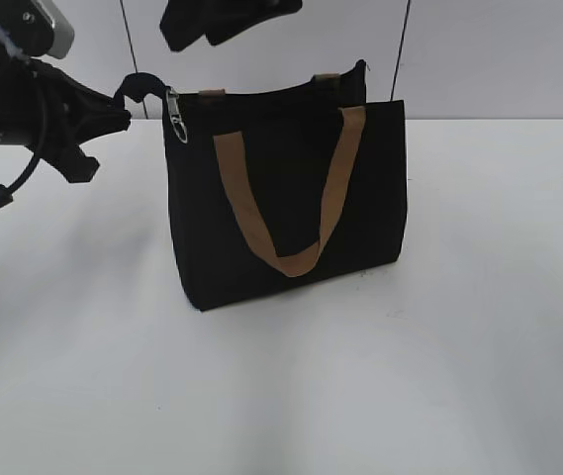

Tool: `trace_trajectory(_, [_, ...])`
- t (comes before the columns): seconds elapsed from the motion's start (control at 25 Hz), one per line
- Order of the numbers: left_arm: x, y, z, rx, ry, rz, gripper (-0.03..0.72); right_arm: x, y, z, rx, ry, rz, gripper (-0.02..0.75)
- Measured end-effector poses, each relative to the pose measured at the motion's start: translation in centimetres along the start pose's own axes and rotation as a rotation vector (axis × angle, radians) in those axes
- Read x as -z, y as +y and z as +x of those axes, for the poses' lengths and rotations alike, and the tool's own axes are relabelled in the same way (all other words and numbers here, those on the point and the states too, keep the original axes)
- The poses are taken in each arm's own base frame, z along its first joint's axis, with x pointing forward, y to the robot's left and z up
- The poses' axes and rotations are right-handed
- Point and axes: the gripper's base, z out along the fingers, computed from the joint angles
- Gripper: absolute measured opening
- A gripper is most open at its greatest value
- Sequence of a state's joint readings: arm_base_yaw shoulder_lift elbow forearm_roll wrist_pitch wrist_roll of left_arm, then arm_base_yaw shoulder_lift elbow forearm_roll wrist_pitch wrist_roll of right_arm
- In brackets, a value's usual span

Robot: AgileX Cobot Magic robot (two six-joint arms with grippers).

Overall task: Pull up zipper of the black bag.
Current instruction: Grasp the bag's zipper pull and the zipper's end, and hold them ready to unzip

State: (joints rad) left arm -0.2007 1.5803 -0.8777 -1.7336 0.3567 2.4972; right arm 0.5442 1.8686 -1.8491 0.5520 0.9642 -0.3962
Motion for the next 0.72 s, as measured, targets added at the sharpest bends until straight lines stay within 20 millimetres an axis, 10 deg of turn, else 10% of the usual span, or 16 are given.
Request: trace_trajectory(0.72, [0.2, 0.0, -0.2, -0.002, -0.007, -0.002, 0.032, -7.4, -1.5, 2.6, 0.05, 0.165, 0.018, 0.276])
